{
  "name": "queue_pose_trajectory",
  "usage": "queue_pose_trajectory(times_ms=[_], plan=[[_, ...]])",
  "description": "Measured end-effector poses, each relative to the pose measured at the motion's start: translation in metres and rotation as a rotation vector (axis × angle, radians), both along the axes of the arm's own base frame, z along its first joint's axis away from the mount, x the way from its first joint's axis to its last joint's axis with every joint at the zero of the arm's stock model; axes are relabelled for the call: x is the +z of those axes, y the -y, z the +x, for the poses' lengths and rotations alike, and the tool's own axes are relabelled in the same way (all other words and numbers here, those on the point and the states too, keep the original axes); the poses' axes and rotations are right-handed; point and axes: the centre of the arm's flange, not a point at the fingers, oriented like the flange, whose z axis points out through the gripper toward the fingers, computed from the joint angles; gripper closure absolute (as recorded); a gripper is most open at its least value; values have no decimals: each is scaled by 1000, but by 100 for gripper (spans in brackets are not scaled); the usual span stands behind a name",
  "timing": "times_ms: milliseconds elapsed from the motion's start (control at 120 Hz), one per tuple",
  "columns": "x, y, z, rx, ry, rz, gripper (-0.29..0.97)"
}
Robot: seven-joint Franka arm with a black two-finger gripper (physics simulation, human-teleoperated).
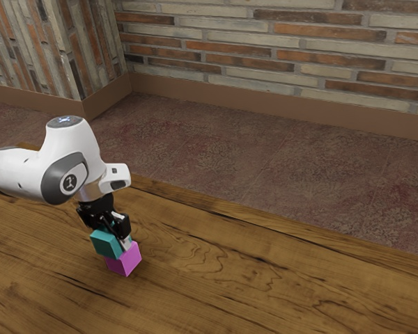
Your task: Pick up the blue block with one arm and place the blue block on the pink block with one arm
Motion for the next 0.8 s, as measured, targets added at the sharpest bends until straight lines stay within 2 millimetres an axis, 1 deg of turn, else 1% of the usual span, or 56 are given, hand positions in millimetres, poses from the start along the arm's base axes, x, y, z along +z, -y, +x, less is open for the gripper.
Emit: queue_pose_trajectory(times_ms=[133,392,533,558,625,800], plan=[[-1,-1,5,-6,1,-4,42],[-7,-1,7,-9,-3,-14,42],[-5,-1,11,-15,3,-15,41],[-5,-1,12,-16,4,-15,39],[-4,0,12,-19,6,-21,27],[-2,4,12,-41,12,-33,14]])
